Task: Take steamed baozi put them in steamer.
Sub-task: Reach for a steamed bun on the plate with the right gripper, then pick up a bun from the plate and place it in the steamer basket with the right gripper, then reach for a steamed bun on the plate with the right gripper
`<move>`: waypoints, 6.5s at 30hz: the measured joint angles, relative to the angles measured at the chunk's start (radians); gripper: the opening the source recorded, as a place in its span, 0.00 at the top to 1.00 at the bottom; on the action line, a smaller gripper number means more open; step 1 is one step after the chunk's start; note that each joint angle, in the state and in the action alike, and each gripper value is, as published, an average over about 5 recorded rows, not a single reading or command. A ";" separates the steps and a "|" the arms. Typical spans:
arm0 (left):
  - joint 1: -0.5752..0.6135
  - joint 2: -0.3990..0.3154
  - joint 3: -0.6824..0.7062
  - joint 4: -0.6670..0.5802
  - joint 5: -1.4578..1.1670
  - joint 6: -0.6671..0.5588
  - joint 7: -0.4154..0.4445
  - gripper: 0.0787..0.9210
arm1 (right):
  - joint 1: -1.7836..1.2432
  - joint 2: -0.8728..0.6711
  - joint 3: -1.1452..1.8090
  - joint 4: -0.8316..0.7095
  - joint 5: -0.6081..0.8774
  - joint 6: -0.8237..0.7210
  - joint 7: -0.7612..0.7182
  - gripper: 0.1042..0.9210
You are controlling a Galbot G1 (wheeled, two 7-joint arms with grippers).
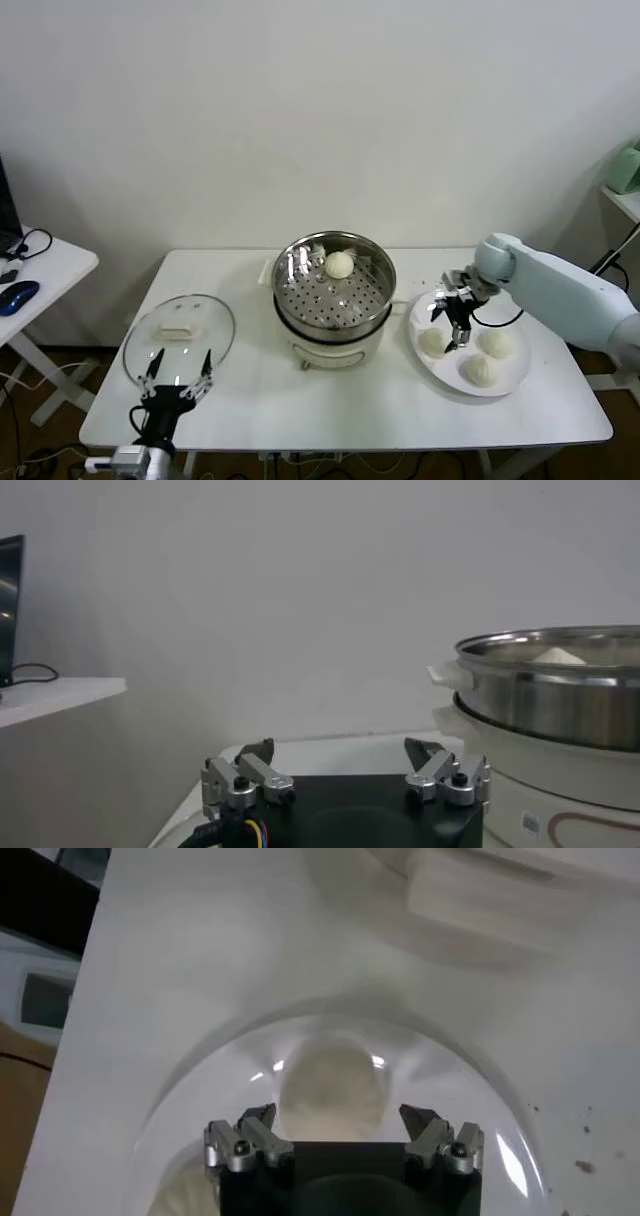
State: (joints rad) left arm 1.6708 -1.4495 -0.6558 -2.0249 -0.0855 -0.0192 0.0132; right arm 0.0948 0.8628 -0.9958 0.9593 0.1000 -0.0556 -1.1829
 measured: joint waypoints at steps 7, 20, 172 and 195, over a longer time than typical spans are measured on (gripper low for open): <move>-0.002 0.000 0.000 0.005 -0.001 0.001 -0.002 0.12 | -0.015 0.013 0.004 -0.013 -0.012 -0.001 0.001 0.12; -0.002 0.000 0.004 0.005 -0.001 0.002 -0.003 0.12 | -0.021 0.027 0.024 -0.043 -0.039 0.011 0.002 0.25; 0.026 0.005 0.052 -0.028 0.053 0.020 -0.038 0.12 | 0.133 -0.338 -0.055 0.318 0.076 -0.005 -0.024 0.12; 0.022 -0.004 0.050 -0.005 0.059 0.020 -0.039 0.12 | -0.075 -0.282 0.059 0.209 -0.021 0.016 -0.008 0.12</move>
State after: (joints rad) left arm 1.6930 -1.4538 -0.6058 -2.0303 -0.0260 0.0011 -0.0254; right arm 0.0199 0.5807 -0.9363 1.1681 0.0789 -0.0394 -1.1912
